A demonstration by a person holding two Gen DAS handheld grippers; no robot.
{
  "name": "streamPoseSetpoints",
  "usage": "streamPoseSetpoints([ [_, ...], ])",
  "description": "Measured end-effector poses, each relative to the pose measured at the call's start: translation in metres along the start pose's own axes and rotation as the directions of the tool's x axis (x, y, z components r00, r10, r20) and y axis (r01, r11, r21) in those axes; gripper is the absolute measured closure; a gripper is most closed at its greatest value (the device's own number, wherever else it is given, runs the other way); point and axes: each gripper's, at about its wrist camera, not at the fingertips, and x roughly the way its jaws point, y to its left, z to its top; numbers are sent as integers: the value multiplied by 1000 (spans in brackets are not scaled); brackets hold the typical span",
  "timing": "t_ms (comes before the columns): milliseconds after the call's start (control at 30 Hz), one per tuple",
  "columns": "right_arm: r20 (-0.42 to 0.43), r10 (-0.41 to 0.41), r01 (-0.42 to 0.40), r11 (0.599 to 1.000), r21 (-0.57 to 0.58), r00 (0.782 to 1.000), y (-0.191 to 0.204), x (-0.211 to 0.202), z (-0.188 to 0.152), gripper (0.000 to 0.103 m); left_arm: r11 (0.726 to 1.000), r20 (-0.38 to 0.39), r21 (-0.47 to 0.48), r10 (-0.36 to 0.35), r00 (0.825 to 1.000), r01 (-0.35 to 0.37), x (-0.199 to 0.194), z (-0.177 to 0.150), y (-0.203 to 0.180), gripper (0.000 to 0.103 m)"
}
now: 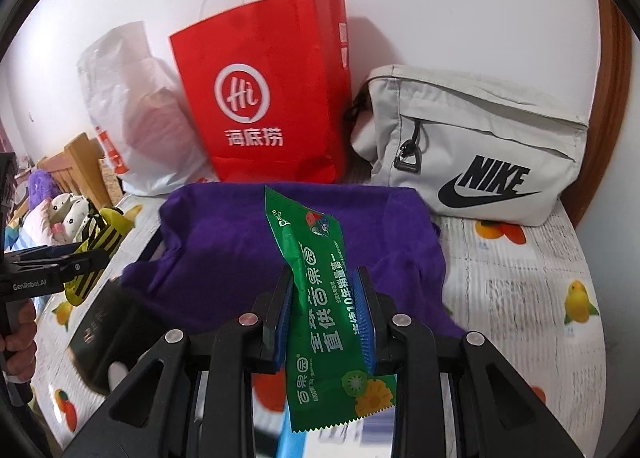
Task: Organize soft objects
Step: 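Carry the yellow pouch and green packet in both tools over the purple towel, then open both tools to drop the pouch and packet onto the purple towel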
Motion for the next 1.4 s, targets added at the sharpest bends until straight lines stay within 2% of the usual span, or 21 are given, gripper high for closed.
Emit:
streamPoseSetpoints([
  [200,-57,-13,13,1000,-4,998,-13,33,3,74,1000,-32,-6,7,999,-7,35,20,-4,39],
  [367,-104,-38,33,998,-51,994,-18,54,5,74,1000,-56,-30,-3,998,2,62,35,-7,39],
  [500,-144,-24,18,999,-44,989,-21,68,8,74,1000,-79,-22,17,997,-19,81,46,-12,39],
  [600,-174,-19,11,999,-47,985,-23,78,10,74,999,-100,-39,4,995,-8,92,53,-11,39],
  [833,-225,-11,-1,999,-51,974,-24,94,12,74,998,-123,-52,19,992,-26,106,63,-6,37],
  [1133,-258,-18,6,999,-47,966,-24,108,14,73,998,-140,-54,2,990,-10,116,68,-10,36],
  [1233,-252,-17,4,999,-51,967,-24,105,15,66,998,-143,-59,8,990,-16,115,69,-9,28],
  [1300,-243,-12,-1,998,-56,970,-22,103,15,44,998,-136,-57,-6,991,-2,110,69,-9,25],
  [1333,-233,-12,-2,998,-60,972,-20,101,15,39,999,-136,-51,-10,991,3,109,68,-11,21],
  [1400,-220,-14,-1,998,-67,975,-18,95,15,34,999,-129,-39,-8,992,3,102,68,-14,20],
])
